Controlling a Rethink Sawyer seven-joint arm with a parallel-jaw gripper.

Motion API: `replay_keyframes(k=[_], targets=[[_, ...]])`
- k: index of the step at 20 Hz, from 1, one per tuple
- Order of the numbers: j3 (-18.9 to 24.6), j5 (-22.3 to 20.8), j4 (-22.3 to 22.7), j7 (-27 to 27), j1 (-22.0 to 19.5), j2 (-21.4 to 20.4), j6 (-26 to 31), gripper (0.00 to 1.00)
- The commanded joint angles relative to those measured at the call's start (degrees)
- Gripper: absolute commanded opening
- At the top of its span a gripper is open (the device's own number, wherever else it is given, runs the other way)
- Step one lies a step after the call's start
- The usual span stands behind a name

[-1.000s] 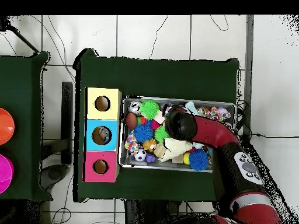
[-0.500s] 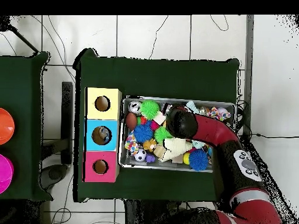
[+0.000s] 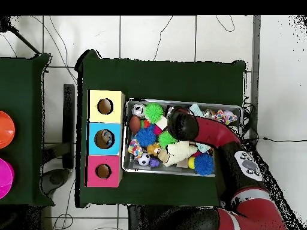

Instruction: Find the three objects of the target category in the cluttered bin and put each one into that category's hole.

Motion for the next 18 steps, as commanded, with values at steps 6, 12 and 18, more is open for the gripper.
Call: replay_keyframes(k=[6,12,18], targets=[[2.7,-2.2,5.0,4.3,-0.2,-1.9,-1.2,0.0],[3.4,-1.0,7.7,3.9,-0.8,-6.5,2.3,0.0],[3.6,0.0,9.3,3.8,-0.8,-9.2,4.5,0.0]])
